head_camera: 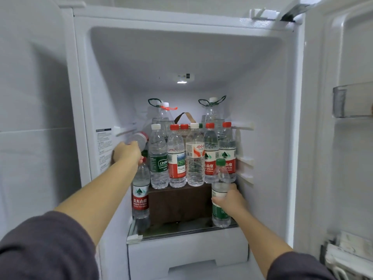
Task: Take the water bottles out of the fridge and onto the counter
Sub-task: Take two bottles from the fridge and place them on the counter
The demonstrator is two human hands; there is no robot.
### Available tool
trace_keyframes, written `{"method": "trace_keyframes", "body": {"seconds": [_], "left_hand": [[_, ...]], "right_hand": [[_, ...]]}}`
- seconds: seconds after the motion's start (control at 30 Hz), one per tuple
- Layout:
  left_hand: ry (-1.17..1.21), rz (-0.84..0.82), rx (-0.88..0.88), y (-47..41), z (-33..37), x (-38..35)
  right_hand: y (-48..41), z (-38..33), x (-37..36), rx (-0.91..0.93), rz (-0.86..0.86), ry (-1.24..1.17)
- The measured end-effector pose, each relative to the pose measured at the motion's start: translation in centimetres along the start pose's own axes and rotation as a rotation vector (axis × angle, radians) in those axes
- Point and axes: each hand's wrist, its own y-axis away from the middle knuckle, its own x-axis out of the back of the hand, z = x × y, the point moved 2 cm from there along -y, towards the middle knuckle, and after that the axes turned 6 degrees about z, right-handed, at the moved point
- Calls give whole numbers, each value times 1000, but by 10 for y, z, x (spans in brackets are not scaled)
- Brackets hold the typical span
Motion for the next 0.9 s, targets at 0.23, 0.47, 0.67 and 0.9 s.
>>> {"method": "trace_keyframes", "body": {"seconds": [0.23, 0.47, 0.67, 0.9], "left_hand": [[-75, -90, -61, 53, 37, 48], [-551, 98, -645, 69, 55, 75], [-798, 109, -908, 72, 45, 71], [-924, -134, -888, 85, -5, 11]], "right_hand": [[9, -5, 5, -12, -7, 4], [10, -3, 6, 18, -39, -15], [10, -4, 6, 20, -35, -9], [5, 0, 2, 2, -30, 6]]}}
